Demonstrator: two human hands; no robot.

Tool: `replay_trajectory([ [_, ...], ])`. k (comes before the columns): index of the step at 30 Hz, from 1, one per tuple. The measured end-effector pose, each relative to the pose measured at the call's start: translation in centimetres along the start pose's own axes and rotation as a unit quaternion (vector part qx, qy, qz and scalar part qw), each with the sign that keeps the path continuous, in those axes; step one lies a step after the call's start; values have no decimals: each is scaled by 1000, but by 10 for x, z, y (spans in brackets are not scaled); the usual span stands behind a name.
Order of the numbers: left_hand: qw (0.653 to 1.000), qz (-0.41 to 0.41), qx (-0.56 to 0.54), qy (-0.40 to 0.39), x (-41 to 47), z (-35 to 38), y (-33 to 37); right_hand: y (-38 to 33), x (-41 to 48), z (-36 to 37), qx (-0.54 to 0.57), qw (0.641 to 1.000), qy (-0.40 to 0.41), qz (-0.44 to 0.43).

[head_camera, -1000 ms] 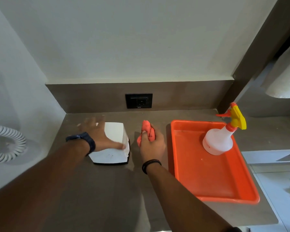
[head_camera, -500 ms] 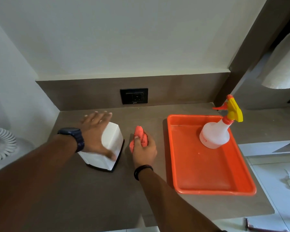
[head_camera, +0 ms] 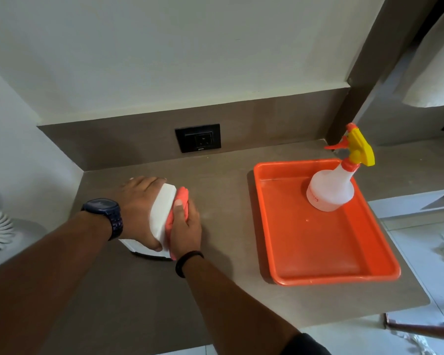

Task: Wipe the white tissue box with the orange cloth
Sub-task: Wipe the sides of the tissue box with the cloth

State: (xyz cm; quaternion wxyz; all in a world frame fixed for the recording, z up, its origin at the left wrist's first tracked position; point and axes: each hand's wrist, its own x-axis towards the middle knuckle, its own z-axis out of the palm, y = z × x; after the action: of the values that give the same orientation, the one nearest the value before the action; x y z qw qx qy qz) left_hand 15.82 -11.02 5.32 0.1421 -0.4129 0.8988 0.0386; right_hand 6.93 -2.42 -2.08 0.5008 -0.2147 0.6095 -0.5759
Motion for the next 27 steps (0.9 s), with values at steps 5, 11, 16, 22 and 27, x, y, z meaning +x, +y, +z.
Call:
replay_trajectory([
  [5, 1000, -7, -8, -6, -2, -1, 0, 15, -19, 0, 8, 1000, 20, 17],
  [11, 999, 8, 32, -9, 1, 0, 2, 10, -18, 6, -33, 994, 14, -102],
  [16, 1000, -10, -7, -5, -3, -4, 4, 0, 4, 1, -80, 992, -21, -100],
  [22, 1000, -3, -8, -8, -5, -10, 10, 2, -5, 3, -39, 999, 16, -15],
  [27, 1000, 4, 9, 0, -6, -8, 9, 9, -22, 6, -38, 998, 22, -53],
])
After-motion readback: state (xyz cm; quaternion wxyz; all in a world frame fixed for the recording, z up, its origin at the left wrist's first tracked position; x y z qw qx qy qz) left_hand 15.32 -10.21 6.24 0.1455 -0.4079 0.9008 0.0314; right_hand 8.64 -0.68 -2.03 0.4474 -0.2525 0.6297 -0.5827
